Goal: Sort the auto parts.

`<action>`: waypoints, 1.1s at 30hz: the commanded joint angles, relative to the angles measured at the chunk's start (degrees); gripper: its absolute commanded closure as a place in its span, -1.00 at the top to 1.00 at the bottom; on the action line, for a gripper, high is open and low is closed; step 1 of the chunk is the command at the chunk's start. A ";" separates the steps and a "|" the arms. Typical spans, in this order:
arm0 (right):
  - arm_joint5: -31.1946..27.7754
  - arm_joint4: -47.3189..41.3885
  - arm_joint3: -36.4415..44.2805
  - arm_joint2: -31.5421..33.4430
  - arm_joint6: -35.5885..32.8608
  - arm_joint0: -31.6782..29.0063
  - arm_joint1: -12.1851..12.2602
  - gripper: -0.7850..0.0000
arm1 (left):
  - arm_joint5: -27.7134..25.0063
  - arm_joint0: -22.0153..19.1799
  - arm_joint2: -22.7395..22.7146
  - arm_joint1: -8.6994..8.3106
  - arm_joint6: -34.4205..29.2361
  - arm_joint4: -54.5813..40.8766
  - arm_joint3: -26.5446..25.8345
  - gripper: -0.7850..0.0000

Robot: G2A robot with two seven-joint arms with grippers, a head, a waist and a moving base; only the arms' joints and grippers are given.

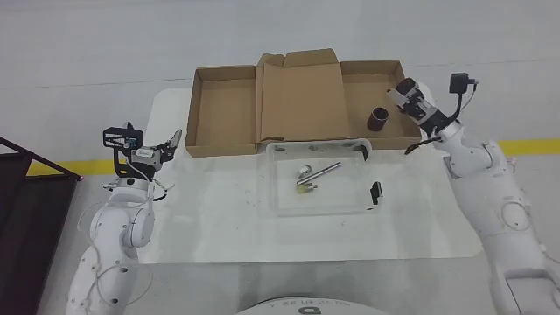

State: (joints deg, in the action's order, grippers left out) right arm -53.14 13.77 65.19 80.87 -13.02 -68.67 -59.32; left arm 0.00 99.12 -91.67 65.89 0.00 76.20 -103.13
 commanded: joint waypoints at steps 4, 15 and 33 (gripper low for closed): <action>-4.86 -14.53 8.65 -0.33 -4.75 -5.81 0.55 1.00 | 0.00 0.00 0.00 0.00 0.00 0.00 0.00 1.00; -4.86 -21.47 12.22 -0.25 -9.20 -8.09 1.10 1.00 | 0.00 0.00 0.00 0.00 0.00 0.00 0.00 1.00; -0.57 16.56 25.79 -5.67 -33.96 -6.76 2.94 0.65 | 0.00 0.00 0.00 0.00 0.00 0.00 0.00 1.00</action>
State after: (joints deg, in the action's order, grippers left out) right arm -53.69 29.40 90.80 75.54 -45.96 -75.62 -56.47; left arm 0.00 99.12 -91.67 65.89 0.00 76.20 -103.13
